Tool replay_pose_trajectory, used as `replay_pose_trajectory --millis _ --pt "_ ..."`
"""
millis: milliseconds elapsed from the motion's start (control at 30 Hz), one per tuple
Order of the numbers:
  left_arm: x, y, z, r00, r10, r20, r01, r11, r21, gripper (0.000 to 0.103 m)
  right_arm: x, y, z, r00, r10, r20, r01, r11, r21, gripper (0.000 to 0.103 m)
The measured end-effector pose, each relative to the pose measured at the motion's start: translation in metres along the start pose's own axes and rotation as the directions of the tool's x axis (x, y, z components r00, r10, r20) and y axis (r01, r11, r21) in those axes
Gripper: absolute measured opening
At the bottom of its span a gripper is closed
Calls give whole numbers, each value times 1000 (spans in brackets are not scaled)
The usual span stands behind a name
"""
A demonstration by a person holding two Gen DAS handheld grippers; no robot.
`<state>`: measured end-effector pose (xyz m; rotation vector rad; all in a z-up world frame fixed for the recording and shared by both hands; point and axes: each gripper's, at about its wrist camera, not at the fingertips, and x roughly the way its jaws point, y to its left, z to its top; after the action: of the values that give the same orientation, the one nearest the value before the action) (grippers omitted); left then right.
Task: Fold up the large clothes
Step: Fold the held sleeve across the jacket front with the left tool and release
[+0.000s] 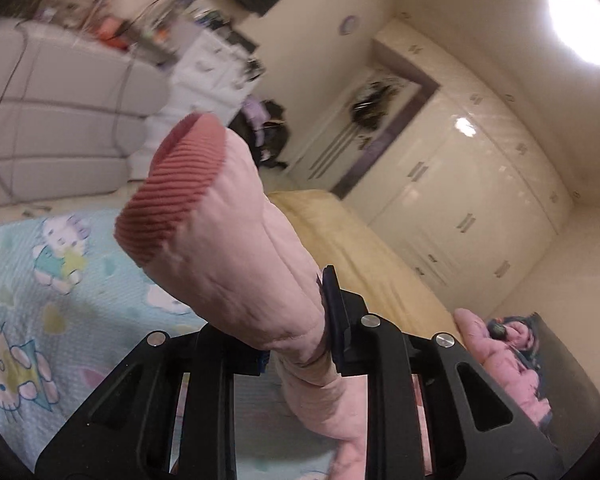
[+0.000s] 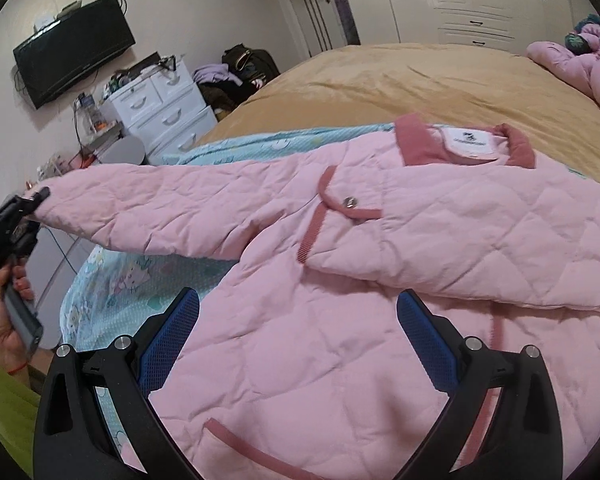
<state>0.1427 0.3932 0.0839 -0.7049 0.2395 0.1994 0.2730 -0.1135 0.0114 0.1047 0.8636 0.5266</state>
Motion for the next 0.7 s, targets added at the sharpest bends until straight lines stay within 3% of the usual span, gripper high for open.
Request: replay_pose_trajectory --millis 300,700 --pt "2 -91 4 999 -51 1 50 990 134 15 -34 -40 0 998 31 50 -35 996 84 99" --pt "3 -168 -19 995 -91 -32 96 969 226 15 -74 -96 -2 993 52 110 -71 982 177 99"
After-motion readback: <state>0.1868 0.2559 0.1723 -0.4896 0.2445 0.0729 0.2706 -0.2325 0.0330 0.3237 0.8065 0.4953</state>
